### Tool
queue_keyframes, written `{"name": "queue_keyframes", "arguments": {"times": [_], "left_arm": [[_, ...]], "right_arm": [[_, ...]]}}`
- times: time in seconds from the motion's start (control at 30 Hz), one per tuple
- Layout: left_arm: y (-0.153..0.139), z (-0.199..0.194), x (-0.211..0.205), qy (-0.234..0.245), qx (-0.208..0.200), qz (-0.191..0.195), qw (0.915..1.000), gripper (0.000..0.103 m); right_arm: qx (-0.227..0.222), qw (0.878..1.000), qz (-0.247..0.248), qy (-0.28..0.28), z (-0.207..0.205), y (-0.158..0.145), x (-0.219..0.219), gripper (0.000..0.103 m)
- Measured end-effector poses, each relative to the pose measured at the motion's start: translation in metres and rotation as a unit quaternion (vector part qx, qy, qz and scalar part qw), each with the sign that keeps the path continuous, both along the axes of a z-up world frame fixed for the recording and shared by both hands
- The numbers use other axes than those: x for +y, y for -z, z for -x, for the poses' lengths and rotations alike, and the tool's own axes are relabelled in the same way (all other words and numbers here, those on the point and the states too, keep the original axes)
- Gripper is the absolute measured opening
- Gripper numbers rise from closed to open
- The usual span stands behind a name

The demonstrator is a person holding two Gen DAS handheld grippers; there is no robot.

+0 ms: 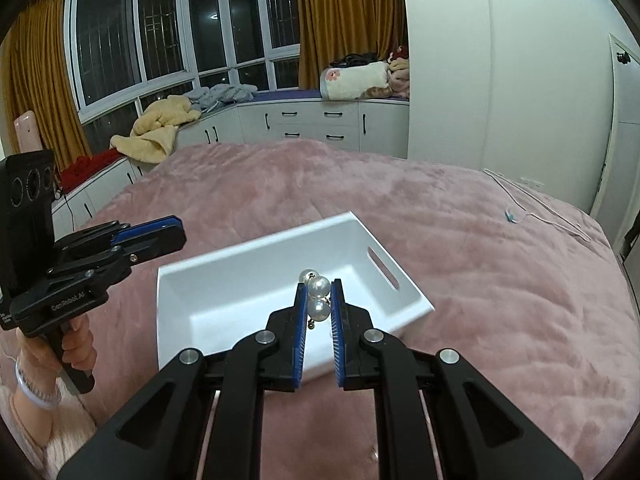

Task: Organize jewelry
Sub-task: 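Carry the pearl earring and brooch into the white box and open both tools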

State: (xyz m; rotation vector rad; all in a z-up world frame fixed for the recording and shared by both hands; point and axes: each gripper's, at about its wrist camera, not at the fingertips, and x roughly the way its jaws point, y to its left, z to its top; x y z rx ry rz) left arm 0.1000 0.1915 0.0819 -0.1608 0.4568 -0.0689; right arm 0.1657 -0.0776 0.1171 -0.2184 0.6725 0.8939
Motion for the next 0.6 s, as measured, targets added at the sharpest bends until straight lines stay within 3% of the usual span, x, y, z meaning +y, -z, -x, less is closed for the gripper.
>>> {"name": "queue_keyframes", "arguments": {"times": [0.17, 0.4, 0.6], "left_arm": [[0.011, -0.019, 0.02, -0.03, 0.047, 0.002, 0.9984, 0.023], [0.052, -0.047, 0.026, -0.039, 0.119, 0.002, 0.9921, 0.023], [0.072, -0.053, 0.025, -0.035, 0.147, 0.001, 0.9886, 0.023]], "right_arm": [[0.012, 1.0, -0.005, 0.009, -0.019, 0.002, 0.03, 0.012], [0.039, 0.998, -0.014, 0.038, -0.05, 0.021, 0.062, 0.012], [0.056, 0.997, 0.029, 0.044, -0.065, 0.056, 0.092, 0.012]]}}
